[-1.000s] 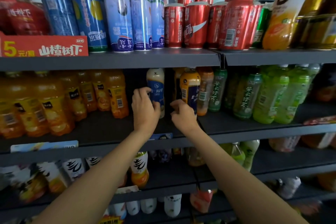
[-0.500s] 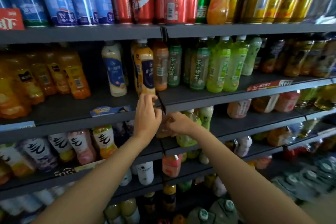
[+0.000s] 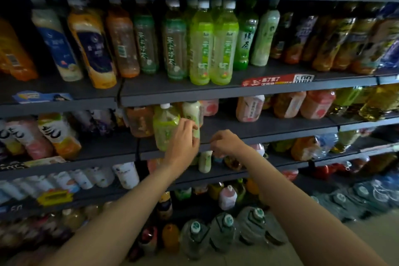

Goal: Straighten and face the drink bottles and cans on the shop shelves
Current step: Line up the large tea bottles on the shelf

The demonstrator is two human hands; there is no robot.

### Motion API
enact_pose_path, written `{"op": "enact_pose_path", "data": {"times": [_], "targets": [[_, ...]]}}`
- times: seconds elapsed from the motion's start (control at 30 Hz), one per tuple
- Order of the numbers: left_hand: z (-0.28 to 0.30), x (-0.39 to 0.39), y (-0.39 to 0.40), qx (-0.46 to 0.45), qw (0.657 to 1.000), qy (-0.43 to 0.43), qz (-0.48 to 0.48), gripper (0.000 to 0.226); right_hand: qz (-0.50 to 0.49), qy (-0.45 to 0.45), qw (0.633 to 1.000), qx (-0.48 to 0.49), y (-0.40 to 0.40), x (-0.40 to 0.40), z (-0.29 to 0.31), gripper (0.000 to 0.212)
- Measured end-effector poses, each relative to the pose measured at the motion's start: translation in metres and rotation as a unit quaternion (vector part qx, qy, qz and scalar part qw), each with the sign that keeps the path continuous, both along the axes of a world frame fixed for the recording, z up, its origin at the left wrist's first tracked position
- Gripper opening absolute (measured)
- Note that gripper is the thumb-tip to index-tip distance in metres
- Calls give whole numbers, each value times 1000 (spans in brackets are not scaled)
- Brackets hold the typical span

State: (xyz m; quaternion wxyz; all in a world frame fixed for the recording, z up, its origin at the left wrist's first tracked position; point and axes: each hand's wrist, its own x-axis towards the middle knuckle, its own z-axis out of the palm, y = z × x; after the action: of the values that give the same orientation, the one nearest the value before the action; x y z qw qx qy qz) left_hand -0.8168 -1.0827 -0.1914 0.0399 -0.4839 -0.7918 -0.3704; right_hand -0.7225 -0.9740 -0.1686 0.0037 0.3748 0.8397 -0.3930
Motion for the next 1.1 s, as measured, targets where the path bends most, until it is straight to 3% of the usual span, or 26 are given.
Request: {"op": "enact_pose_path", "data": {"times": [0.13, 0.33, 0.7, 0.87, 0.97, 1.1], "targets": [[-22, 16, 12, -58, 998, -23, -1, 20, -8, 9, 1000, -19, 19, 14, -13, 14], [-7, 4, 25, -63, 998, -2, 5, 17, -34, 53, 997, -35, 33, 19, -12, 11], [25, 38, 111, -54, 997, -17, -51, 36, -92, 89, 991, 40, 111, 68, 22, 25], [13, 62, 156, -74, 995, -52, -42, 39, -88, 68, 994, 15, 161, 85, 4, 27], [-11, 74, 184, -120, 989, -88, -21, 45, -57, 61, 996, 23, 190, 99, -15, 36], [-44, 80, 234, -82, 974, -206, 56, 62, -58, 103, 993, 14, 243, 100, -50, 66]]}}
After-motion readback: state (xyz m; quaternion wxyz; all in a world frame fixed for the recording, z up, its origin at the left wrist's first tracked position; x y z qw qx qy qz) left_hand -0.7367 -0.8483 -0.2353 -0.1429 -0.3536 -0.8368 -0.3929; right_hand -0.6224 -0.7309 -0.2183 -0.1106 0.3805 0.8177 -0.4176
